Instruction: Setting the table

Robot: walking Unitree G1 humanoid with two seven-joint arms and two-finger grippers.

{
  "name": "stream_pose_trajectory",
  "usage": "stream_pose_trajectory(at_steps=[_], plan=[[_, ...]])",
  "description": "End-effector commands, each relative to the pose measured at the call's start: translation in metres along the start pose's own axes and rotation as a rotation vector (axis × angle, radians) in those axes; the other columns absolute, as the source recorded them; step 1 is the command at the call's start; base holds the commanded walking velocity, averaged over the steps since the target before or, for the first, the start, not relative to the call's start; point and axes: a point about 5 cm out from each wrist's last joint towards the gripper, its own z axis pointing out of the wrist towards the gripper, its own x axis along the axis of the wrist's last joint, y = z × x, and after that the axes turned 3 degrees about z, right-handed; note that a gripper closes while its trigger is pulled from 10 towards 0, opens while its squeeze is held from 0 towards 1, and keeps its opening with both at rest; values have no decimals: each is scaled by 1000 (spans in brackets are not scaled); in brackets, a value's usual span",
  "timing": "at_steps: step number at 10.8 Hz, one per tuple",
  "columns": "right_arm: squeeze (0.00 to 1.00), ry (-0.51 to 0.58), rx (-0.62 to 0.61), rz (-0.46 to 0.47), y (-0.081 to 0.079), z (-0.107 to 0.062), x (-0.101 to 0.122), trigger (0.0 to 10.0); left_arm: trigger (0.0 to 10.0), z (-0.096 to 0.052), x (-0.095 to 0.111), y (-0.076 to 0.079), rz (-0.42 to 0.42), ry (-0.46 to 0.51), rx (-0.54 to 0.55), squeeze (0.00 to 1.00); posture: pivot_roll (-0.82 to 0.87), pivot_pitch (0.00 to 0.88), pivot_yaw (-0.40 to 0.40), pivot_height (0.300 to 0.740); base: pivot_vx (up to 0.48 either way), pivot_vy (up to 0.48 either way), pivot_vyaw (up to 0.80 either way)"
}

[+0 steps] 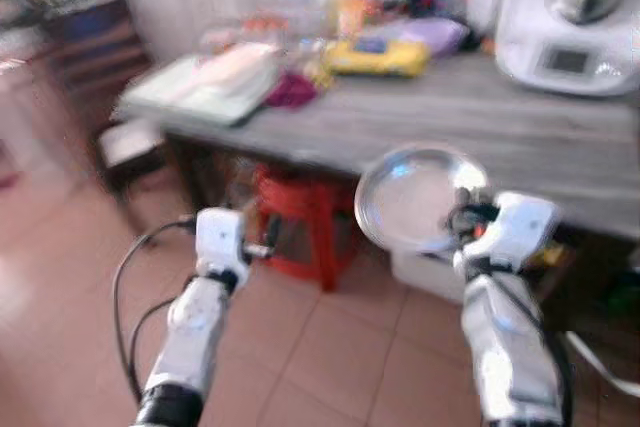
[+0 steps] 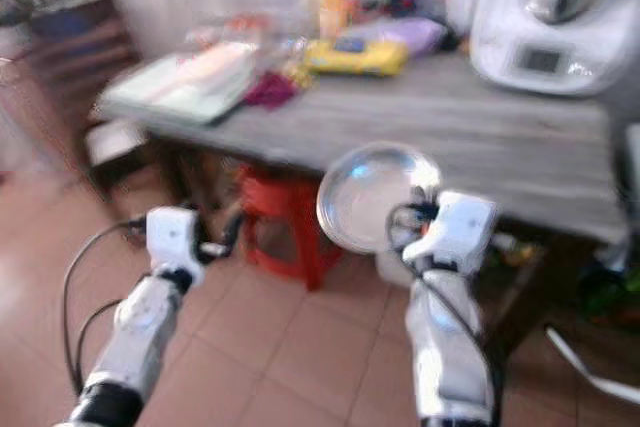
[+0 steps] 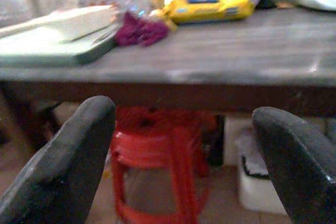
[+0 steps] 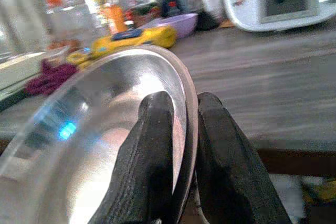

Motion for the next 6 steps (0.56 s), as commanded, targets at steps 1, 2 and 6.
stream_pose_trajectory(at_steps=[1, 2, 6], plan=[[0, 28, -14, -8, 5, 2, 6, 10000, 10000, 6, 8, 8, 2, 28, -31, 0, -196, 0, 94, 740, 458, 0, -800], [0, 32, -20, -6, 7, 2, 7, 10000, 10000, 7, 8, 8, 3, 29, -36, 0, -199, 0, 97, 740, 458, 0, -463], [0, 38, -33, -11, 10, 2, 9, 10000, 10000, 8, 9, 9, 9, 34, -48, 0, -200, 4, 104, 740, 459, 0, 0]])
